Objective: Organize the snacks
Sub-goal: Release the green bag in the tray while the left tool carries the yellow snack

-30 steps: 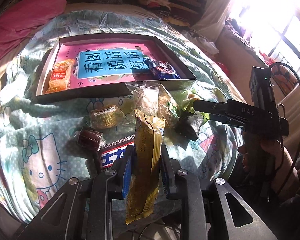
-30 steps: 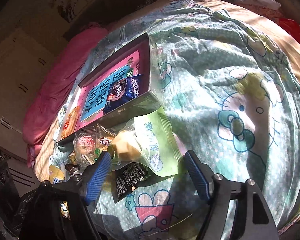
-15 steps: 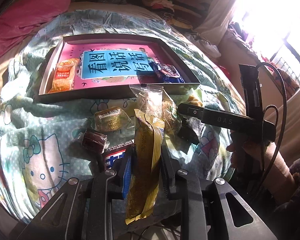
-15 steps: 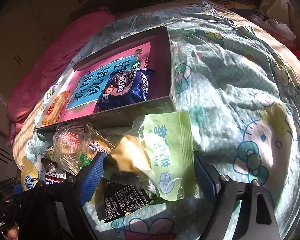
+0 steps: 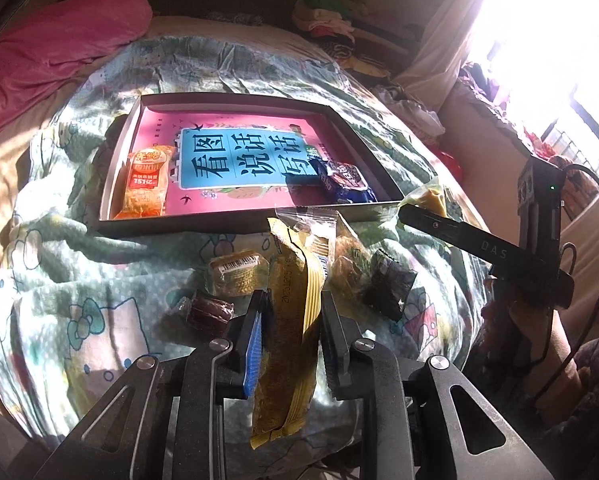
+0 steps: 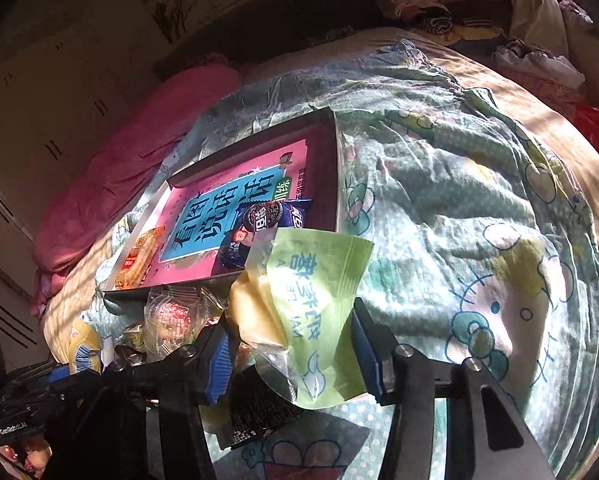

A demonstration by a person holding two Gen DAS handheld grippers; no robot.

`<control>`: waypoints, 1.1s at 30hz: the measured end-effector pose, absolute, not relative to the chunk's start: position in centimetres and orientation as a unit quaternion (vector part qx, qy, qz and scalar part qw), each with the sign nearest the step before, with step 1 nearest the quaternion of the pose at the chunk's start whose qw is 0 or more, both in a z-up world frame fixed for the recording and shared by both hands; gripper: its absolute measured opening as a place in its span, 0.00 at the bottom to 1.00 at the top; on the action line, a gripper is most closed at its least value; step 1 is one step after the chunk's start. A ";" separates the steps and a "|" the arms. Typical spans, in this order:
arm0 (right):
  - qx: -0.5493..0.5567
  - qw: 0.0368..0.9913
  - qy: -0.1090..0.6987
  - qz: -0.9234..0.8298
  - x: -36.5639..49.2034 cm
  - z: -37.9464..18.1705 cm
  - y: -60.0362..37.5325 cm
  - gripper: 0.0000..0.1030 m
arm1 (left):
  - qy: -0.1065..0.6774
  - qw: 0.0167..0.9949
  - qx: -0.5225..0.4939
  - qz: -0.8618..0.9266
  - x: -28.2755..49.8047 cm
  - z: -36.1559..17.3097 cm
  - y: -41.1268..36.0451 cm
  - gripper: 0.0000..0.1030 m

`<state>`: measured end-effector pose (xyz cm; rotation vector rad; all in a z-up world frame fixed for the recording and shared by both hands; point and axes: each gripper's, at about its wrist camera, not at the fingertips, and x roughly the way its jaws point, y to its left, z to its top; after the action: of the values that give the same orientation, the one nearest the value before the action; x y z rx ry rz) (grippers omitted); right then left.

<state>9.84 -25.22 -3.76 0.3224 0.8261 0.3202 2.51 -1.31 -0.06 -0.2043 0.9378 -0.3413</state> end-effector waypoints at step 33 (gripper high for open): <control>0.109 0.908 0.336 0.224 14.9 -1.1 -20.3 0.51 | 0.431 0.896 -0.088 -0.058 11.1 1.0 0.6 0.25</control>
<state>14.86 -20.25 -1.07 0.2254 0.6934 0.4620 11.13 0.65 0.99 -0.1831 0.8937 -0.1201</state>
